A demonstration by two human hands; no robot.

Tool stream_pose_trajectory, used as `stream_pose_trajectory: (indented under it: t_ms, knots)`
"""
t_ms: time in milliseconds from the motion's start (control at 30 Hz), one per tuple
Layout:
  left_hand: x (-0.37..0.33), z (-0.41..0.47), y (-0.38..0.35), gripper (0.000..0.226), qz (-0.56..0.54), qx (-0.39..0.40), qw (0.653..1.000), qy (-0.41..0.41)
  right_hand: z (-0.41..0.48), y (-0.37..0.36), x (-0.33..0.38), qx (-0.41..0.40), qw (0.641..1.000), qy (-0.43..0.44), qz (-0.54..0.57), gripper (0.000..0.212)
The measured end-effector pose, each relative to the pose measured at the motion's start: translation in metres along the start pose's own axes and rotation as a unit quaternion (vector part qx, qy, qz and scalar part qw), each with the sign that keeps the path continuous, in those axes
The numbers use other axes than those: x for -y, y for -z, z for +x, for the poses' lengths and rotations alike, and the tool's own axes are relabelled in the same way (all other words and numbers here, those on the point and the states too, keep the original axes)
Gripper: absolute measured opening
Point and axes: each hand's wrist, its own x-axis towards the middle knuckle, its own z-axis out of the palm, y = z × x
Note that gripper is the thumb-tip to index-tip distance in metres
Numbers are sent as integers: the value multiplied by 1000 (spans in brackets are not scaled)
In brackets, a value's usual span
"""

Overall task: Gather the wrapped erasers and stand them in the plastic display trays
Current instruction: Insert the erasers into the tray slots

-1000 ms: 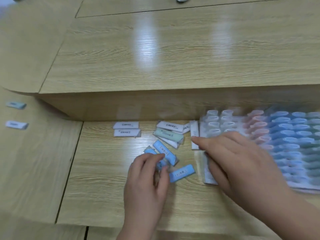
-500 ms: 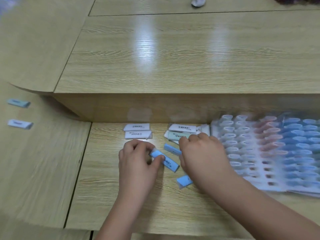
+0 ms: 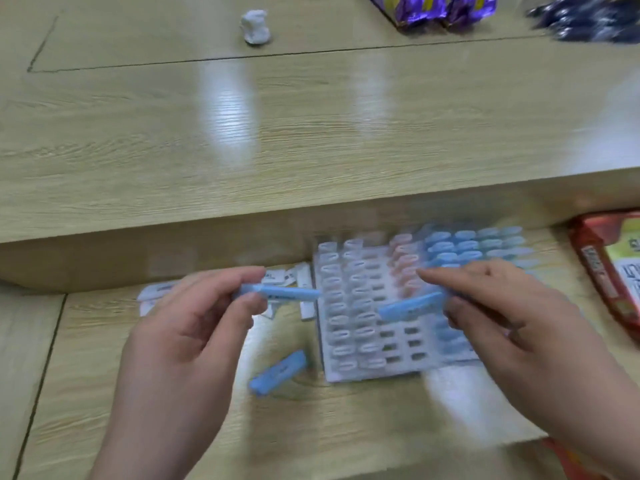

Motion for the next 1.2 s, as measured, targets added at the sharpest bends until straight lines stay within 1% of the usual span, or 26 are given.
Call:
stream_pose_trajectory:
  t_ms: [33,100,133,233,300,400,467,567,733,833,933,1000,1067,1133,1200]
  knots:
    - [-7,0,-14,16,13,18,999,-24,-5,14,-12,-26,1000,-10,-1,33]
    - [-19,0,-44,21,26,44,997,-57,-12,37,-33,-80,995,-46,35,22]
    - [-26,0,-59,21,33,54,995,-75,-15,47,-42,-98,992,-65,49,20]
    - [-41,-2,-98,25,63,68,988,-124,-22,66,-66,-126,987,-89,53,18]
    - [-47,-5,-121,24,70,69,985,-142,-26,73,-76,-135,986,-80,51,15]
    - [-51,-10,-149,20,91,72,979,-169,-26,70,-89,-126,990,-53,31,17]
    - [-51,-12,-165,21,133,71,967,-204,-24,63,-98,-116,993,-20,19,11]
    - [-39,-14,-181,14,177,61,950,-251,-17,48,-109,-92,995,21,20,11]
    - [-16,-19,-195,3,202,70,937,-275,-7,32,-118,-66,996,61,13,9]
    - [-7,-21,-201,3,225,59,928,-292,-5,26,-126,-46,996,71,-3,9]
    - [-1,-24,-205,6,231,51,915,-326,-5,24,-131,-47,995,84,-14,9]
    - [1,-24,-206,11,233,57,910,-338,-5,24,-133,-47,994,93,-24,10]
    - [1,-22,-205,10,250,66,903,-343,-4,24,-133,-38,993,101,-40,12]
    - [-1,-20,-205,8,280,82,887,-358,-3,23,-132,-25,992,110,-56,16]
    - [-4,-18,-207,13,306,101,868,-378,-1,22,-130,-12,991,118,-67,22]
